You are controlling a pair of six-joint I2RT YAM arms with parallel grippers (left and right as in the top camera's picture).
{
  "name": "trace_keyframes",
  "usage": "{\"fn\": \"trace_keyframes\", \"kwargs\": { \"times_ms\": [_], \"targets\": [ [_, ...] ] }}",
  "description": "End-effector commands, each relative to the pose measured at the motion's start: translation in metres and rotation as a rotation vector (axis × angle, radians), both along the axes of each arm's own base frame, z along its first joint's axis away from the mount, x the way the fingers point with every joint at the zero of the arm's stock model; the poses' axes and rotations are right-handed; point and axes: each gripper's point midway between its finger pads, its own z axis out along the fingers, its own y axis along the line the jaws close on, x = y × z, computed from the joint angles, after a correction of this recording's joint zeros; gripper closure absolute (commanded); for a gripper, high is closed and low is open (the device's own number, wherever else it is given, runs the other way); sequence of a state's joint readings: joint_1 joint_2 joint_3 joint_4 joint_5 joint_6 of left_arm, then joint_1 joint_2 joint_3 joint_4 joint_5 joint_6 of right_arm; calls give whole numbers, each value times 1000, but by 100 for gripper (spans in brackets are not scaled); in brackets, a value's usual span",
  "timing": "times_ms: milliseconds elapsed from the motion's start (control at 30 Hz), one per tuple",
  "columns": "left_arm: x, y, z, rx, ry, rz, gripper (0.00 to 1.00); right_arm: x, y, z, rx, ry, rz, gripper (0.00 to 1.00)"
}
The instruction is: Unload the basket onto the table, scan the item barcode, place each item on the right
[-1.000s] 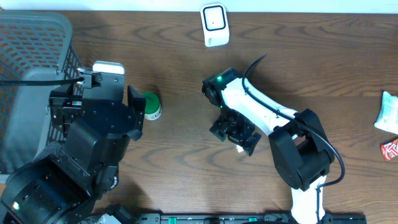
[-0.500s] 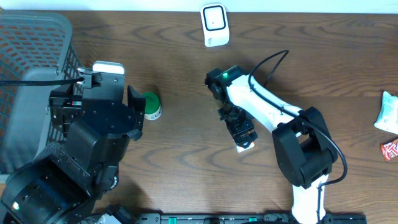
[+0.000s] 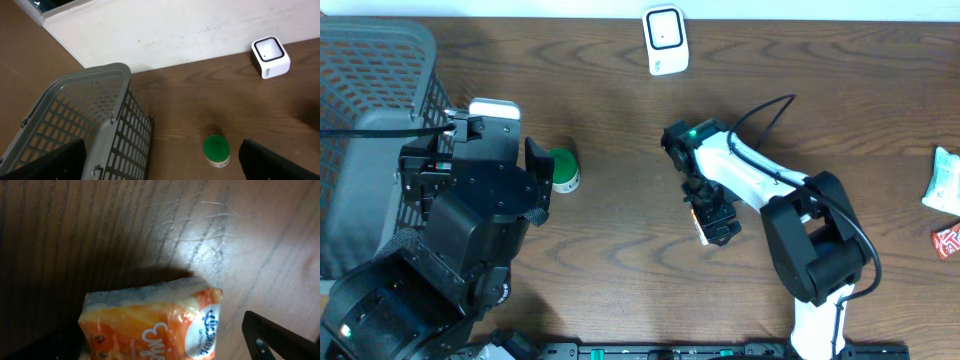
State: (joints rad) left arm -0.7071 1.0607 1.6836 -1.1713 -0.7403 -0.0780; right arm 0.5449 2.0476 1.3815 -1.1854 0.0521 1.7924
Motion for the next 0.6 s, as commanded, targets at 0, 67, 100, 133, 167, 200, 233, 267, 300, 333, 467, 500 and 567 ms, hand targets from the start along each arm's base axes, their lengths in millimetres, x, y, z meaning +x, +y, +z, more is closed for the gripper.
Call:
{"fn": "trace_keyframes", "kwargs": {
  "times_ms": [0, 67, 100, 133, 167, 200, 233, 267, 300, 333, 467, 500, 567],
  "targets": [
    [0, 4, 2, 13, -7, 17, 2, -8, -6, -12, 15, 46, 20, 4],
    [0, 4, 2, 13, -7, 17, 2, -7, -7, -12, 11, 43, 23, 6],
    [0, 4, 2, 13, -7, 17, 2, -6, -8, -12, 5, 39, 37, 12],
    [0, 4, 2, 13, -7, 17, 2, -3, -11, -13, -13, 24, 64, 19],
    [0, 4, 2, 13, -7, 17, 2, -1, -13, -13, -28, 15, 87, 22],
    [0, 4, 2, 14, -6, 17, 2, 1, -15, -13, -41, 6, 108, 25],
    [0, 4, 2, 14, -6, 17, 2, 2, -16, -12, -51, 2, 127, 25],
    [0, 4, 2, 14, -6, 17, 2, 2, -16, -13, -51, 0, 134, 25],
    [0, 4, 2, 13, -7, 17, 2, 2, -15, -13, -49, 1, 141, 27],
    [0, 4, 2, 13, -7, 17, 2, 4, -15, -13, -45, -4, 146, 29],
    [0, 4, 2, 13, -7, 17, 2, 17, -8, -17, 1, -39, 244, 36],
    [0, 4, 2, 13, -7, 17, 2, 24, -4, -18, 23, -56, 294, 36],
    [0, 4, 2, 14, -6, 17, 2, 36, 0, -20, 59, -81, 391, 37]
  ]
}}
